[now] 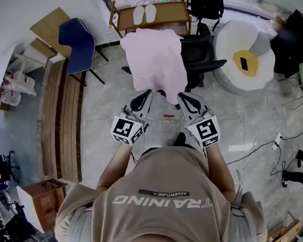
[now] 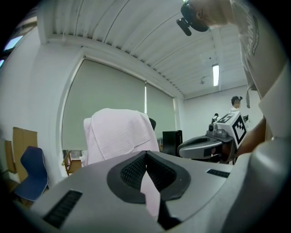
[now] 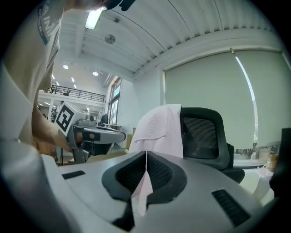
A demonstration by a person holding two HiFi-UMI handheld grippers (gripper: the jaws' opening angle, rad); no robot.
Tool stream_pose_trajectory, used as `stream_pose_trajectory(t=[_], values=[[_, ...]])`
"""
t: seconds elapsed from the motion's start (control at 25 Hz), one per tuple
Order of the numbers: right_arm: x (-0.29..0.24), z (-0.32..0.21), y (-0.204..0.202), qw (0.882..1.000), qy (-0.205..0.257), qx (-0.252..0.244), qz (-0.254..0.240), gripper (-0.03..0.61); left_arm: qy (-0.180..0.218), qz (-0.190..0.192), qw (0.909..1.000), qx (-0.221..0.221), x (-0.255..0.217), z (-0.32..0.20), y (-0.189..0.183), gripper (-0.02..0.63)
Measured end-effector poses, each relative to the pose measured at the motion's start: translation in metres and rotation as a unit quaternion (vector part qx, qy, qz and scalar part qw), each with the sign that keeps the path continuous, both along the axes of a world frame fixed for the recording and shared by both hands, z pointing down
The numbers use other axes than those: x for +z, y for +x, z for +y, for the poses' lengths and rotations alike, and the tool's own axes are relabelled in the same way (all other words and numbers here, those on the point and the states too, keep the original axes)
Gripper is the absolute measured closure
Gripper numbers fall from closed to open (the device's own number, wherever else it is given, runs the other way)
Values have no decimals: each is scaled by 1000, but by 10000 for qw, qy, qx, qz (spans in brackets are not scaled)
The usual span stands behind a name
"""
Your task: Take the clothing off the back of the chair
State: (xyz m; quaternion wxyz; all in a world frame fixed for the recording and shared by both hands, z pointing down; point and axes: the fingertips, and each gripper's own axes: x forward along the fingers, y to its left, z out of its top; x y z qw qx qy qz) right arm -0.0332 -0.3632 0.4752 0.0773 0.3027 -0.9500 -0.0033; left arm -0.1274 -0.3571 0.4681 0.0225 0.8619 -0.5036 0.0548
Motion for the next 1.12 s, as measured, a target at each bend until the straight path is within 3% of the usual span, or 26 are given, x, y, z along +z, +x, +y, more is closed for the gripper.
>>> stream_pose_trajectory(t=[0.32, 0.6, 1.12], values=[[1, -22, -6, 9994, -55, -337, 0, 546, -41, 8, 9998, -182, 0, -22, 6, 601], [1, -31, -10, 9992, -278, -238, -178, 546, -108, 157, 9998, -110, 5, -28, -5, 601], [-5, -30, -28, 9998, -3, -212, 52, 547, 49, 223, 9997, 134, 1, -36, -16, 601]])
